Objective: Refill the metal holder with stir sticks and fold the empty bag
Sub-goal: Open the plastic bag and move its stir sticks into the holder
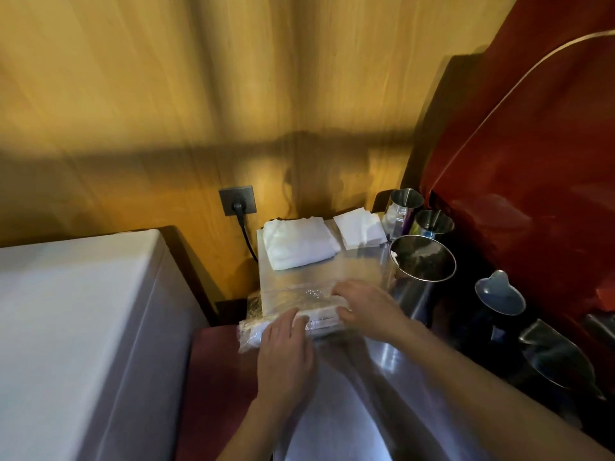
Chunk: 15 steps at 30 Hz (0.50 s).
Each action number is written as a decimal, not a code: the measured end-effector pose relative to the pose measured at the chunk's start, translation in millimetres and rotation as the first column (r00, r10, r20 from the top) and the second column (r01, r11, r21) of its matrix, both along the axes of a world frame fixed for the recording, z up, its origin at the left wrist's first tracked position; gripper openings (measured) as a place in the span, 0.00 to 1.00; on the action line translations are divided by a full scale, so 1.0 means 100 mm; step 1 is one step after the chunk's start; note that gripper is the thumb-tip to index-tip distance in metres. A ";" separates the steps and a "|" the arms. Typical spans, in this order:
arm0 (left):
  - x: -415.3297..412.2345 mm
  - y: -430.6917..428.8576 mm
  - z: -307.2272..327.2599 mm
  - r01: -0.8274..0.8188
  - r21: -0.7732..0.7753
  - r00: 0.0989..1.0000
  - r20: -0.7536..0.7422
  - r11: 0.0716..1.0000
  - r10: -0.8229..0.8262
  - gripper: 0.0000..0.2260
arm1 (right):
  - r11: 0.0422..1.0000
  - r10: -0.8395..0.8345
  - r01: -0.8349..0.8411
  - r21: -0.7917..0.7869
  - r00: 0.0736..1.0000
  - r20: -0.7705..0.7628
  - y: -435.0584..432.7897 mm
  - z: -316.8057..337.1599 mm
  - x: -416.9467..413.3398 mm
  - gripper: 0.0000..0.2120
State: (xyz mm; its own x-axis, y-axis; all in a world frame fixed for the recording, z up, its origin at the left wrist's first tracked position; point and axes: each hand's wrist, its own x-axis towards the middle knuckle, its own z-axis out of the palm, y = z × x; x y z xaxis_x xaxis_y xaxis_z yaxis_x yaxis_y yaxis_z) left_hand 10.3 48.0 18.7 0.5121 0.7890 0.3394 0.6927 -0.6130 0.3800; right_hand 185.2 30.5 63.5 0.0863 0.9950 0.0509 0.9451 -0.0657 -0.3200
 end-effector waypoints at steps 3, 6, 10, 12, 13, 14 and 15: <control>0.00 0.16 -0.05 -0.002 0.019 0.990 -0.143 1.000 0.005 0.21 | 0.992 0.103 -0.091 -0.087 0.985 0.140 0.09 -0.31 -0.01 0.25; -0.04 0.27 -0.16 0.004 -0.011 0.944 -0.330 1.000 -0.008 0.25 | 0.979 0.160 -0.135 -0.155 0.973 0.168 0.12 -0.47 -0.01 0.26; -0.12 0.29 -0.11 0.077 0.043 0.943 -0.329 0.996 -0.059 0.22 | 0.963 0.217 -0.190 -0.189 0.967 0.133 0.14 -0.50 0.01 0.15; -0.12 0.28 -0.07 0.113 0.082 0.945 -0.317 0.990 -0.082 0.19 | 0.970 0.192 -0.182 -0.161 0.980 0.052 0.19 -0.44 0.00 0.09; -0.13 0.27 -0.07 0.123 0.090 0.946 -0.313 0.988 -0.090 0.19 | 0.975 0.170 -0.168 -0.148 0.985 0.001 0.22 -0.41 0.00 0.08; -0.12 0.25 -0.06 0.131 0.091 0.945 -0.311 0.987 -0.097 0.18 | 0.979 0.145 -0.151 -0.139 0.988 -0.050 0.25 -0.39 -0.01 0.08; -0.12 0.23 -0.07 0.139 0.092 0.945 -0.311 0.986 -0.104 0.17 | 0.983 0.118 -0.129 -0.129 0.989 -0.094 0.29 -0.37 -0.01 0.07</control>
